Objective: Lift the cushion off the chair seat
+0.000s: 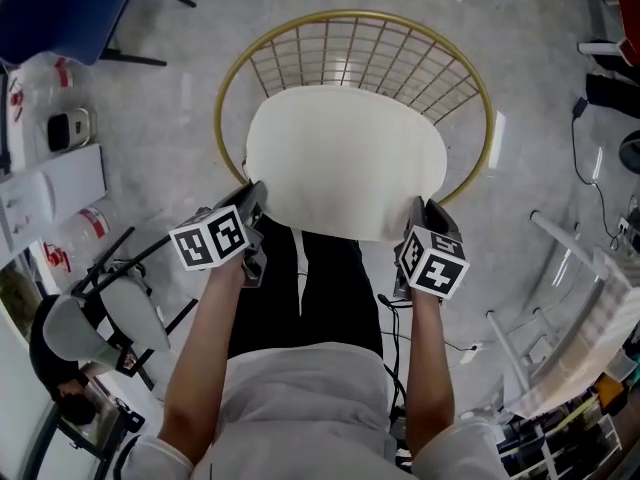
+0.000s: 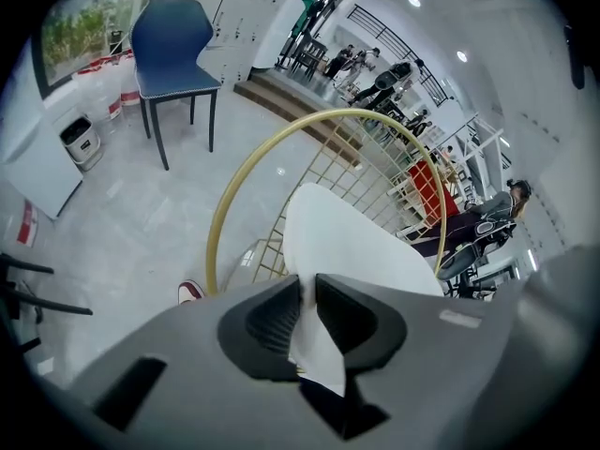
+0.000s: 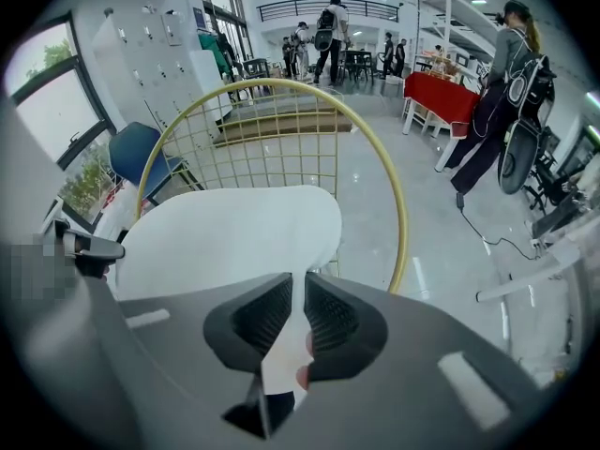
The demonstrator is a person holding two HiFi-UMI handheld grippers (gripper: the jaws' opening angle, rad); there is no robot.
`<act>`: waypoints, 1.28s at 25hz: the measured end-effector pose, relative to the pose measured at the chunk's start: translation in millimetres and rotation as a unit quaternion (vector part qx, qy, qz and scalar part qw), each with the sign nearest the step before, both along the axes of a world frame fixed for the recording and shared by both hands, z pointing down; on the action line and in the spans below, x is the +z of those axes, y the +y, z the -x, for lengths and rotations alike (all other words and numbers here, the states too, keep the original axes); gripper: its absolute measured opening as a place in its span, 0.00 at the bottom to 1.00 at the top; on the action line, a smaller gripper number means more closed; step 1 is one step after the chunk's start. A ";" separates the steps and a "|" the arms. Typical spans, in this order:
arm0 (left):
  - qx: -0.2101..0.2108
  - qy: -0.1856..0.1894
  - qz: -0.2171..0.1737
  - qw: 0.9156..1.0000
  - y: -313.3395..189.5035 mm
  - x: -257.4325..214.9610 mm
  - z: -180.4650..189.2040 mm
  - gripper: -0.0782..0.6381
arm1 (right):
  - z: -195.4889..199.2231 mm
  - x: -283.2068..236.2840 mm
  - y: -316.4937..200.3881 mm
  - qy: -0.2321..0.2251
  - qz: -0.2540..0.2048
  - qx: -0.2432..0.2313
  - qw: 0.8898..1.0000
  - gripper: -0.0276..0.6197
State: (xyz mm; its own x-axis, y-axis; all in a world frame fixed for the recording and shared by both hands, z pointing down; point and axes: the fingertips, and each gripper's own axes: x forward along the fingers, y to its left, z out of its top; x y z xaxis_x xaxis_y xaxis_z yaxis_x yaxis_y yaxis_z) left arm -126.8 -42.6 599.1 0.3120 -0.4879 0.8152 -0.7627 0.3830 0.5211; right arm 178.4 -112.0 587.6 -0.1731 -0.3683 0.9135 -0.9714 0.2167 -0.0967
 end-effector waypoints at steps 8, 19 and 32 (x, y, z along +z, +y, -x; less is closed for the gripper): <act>-0.031 0.017 -0.014 0.999 17.1 -29.7 6.0 0.19 | 5.8 -32.6 7.3 -0.008 -0.009 -0.008 1.000 0.12; -0.026 0.016 -0.028 0.999 32.1 -60.7 3.2 0.19 | 5.6 -68.6 14.4 -0.018 -0.022 -0.016 0.999 0.12; -0.037 0.030 -0.059 0.997 29.3 -107.7 5.2 0.18 | 13.6 -111.6 15.1 -0.036 -0.039 -0.037 0.998 0.12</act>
State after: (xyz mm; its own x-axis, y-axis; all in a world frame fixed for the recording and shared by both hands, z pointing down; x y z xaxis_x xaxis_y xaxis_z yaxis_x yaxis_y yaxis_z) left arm -132.0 -13.3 491.5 0.3175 -0.6025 0.7323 -0.7010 0.3709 0.6091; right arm 164.8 -96.9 476.0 -0.2671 -0.4221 0.8663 -0.9437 0.2964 -0.1465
